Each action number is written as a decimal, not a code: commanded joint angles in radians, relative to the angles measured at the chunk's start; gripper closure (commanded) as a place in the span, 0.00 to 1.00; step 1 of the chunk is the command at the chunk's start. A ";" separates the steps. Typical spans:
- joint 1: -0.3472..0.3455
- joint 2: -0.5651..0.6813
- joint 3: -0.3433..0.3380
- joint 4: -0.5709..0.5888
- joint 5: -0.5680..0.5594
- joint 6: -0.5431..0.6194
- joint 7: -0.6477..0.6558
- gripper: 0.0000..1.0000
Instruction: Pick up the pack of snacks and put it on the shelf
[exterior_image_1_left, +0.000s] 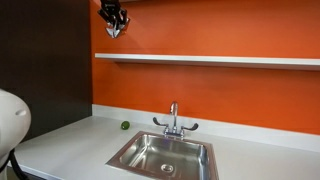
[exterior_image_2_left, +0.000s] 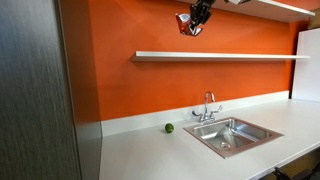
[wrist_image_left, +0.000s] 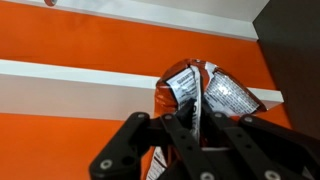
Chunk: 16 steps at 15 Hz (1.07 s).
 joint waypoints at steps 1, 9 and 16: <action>0.005 0.166 0.004 0.161 -0.025 0.037 0.039 0.98; 0.000 0.469 0.045 0.451 -0.075 0.041 0.127 0.98; -0.003 0.593 0.030 0.556 -0.130 -0.004 0.186 0.98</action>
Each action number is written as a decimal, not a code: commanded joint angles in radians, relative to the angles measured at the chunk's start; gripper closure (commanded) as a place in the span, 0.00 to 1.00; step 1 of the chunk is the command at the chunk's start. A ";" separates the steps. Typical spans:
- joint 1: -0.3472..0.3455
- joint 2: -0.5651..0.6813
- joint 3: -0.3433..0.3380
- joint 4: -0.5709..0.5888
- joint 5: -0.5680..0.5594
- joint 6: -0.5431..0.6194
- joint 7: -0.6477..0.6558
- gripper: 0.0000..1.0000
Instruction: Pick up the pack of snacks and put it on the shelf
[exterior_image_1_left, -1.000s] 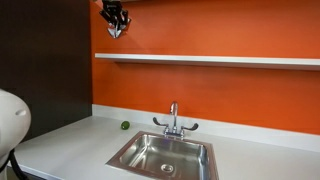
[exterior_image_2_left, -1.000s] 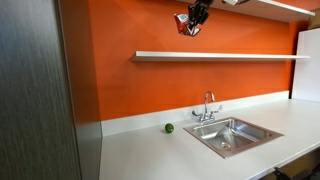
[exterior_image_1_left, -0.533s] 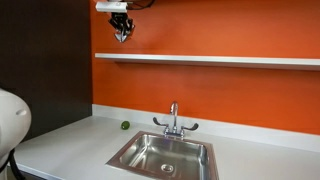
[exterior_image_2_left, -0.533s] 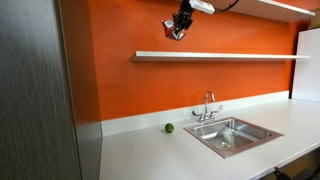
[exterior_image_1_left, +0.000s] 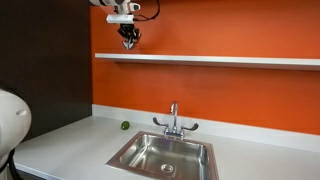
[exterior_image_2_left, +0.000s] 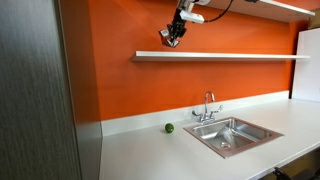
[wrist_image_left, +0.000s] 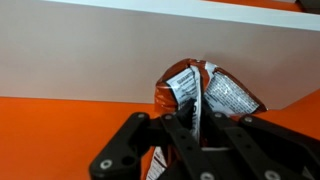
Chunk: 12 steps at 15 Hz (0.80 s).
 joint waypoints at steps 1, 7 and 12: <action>-0.007 0.059 -0.005 0.075 -0.048 -0.063 0.053 0.98; -0.013 0.090 -0.026 0.087 -0.057 -0.097 0.072 0.98; -0.011 0.088 -0.035 0.091 -0.068 -0.115 0.093 0.53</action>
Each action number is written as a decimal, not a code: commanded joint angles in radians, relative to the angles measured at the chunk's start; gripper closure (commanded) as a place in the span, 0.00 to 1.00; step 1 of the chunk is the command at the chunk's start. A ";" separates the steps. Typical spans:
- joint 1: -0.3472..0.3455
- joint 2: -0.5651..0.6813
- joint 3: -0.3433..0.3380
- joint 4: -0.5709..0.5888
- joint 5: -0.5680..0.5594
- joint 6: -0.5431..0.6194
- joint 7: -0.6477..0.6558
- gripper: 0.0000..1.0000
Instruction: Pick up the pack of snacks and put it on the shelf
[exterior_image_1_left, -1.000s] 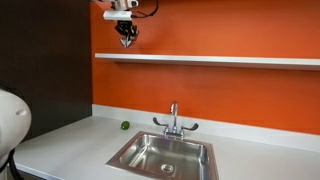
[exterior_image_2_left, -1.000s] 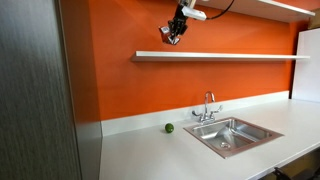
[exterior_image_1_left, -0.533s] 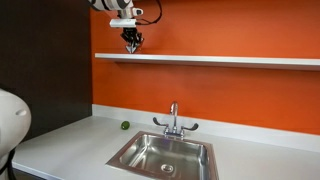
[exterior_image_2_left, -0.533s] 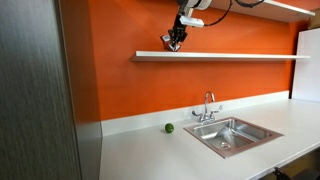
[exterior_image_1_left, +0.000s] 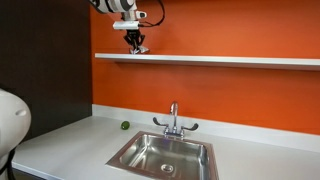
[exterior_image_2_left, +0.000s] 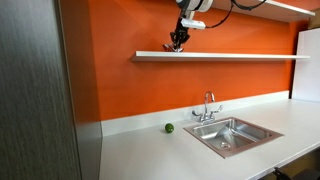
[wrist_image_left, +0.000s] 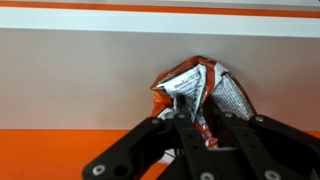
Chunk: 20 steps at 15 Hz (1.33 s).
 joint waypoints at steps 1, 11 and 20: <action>-0.006 0.005 0.003 0.034 -0.037 -0.044 0.040 0.46; 0.008 -0.098 -0.002 -0.017 -0.059 -0.036 0.058 0.00; -0.013 -0.415 0.010 -0.286 -0.049 -0.258 0.051 0.00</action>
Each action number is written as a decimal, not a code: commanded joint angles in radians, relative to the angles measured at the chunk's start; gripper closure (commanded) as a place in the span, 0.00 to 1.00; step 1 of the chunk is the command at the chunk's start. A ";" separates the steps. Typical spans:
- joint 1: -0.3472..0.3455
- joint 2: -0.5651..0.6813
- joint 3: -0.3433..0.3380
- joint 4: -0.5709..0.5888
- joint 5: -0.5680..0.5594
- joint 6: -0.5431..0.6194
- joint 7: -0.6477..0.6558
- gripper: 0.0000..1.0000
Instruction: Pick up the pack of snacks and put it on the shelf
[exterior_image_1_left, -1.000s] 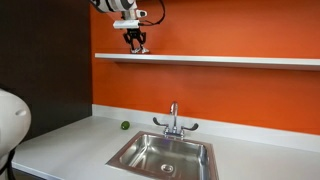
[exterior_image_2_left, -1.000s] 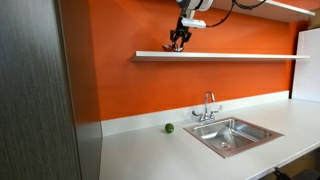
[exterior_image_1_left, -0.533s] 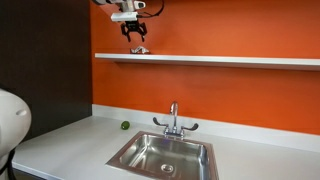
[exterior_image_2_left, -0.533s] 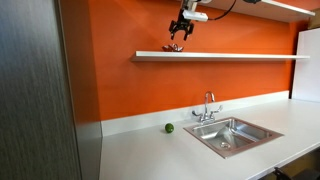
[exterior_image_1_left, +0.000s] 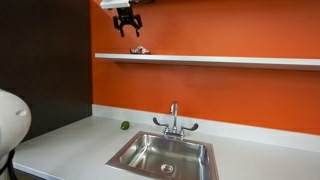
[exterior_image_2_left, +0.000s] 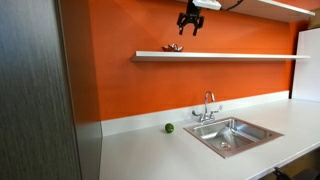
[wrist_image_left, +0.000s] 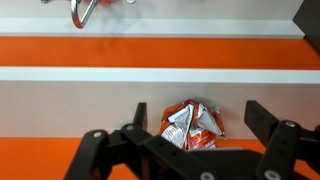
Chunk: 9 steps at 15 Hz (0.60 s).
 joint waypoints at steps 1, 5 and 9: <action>-0.020 -0.204 0.009 -0.187 -0.013 -0.101 0.011 0.00; -0.036 -0.385 -0.026 -0.385 0.003 -0.210 -0.030 0.00; -0.056 -0.500 -0.081 -0.571 -0.009 -0.256 -0.074 0.00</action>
